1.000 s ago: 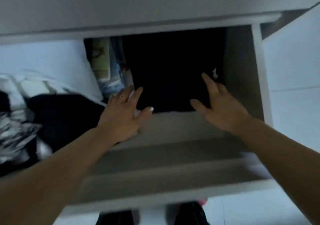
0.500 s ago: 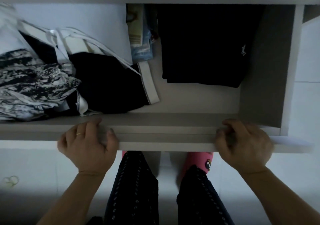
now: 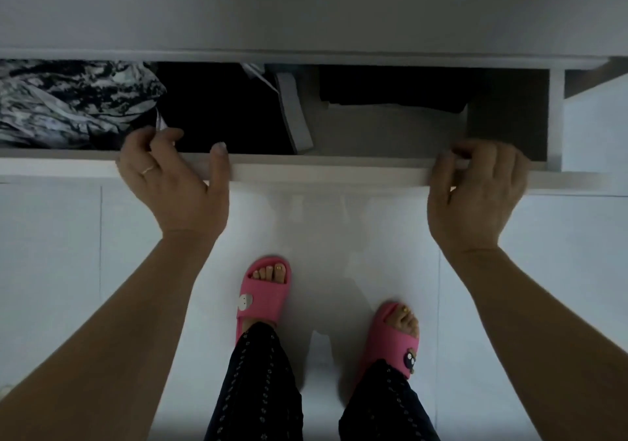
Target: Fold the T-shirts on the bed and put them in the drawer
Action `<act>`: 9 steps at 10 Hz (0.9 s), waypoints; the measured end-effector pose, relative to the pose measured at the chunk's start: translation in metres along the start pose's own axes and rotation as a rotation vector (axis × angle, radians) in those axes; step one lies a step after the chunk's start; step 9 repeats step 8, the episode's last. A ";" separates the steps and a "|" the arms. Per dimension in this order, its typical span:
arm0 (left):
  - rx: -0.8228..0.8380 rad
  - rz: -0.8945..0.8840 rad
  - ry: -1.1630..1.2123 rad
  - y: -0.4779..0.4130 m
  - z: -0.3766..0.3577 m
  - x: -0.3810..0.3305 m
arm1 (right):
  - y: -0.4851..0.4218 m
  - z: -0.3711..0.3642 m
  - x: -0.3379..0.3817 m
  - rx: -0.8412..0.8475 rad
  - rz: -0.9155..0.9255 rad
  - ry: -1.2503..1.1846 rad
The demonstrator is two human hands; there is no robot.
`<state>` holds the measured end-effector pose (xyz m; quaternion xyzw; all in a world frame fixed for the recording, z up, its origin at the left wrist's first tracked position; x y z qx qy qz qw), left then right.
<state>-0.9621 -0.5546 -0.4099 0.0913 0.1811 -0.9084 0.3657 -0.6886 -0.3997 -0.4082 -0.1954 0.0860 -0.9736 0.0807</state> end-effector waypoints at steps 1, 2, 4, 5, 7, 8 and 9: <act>0.038 -0.025 0.058 0.007 -0.005 -0.020 | 0.014 0.003 0.007 -0.058 -0.095 -0.130; 0.192 -0.050 0.158 0.012 -0.018 -0.041 | 0.018 -0.018 0.010 0.197 -0.160 -0.220; 0.388 -0.021 0.204 -0.019 -0.037 -0.055 | -0.033 -0.042 0.033 0.487 -0.053 -0.151; 0.509 0.004 0.167 -0.032 -0.036 -0.055 | -0.047 -0.044 0.036 0.622 -0.064 -0.088; 0.430 -0.016 0.347 -0.052 0.026 -0.077 | -0.046 0.004 0.058 0.668 -0.134 -0.275; 0.367 0.066 0.552 -0.063 0.079 -0.095 | -0.042 0.058 0.091 0.640 -0.096 -0.399; 0.367 0.066 0.552 -0.063 0.079 -0.095 | -0.042 0.058 0.091 0.640 -0.096 -0.399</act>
Point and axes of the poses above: each hand's wrist, its own y-axis away from the middle knuckle, its own z-axis out of the back of the hand, x = y × z, the point moved 7 cm from there along -y, towards the middle knuckle, and after that the axes turned 5 degrees about -z, right-handed, at the moved point
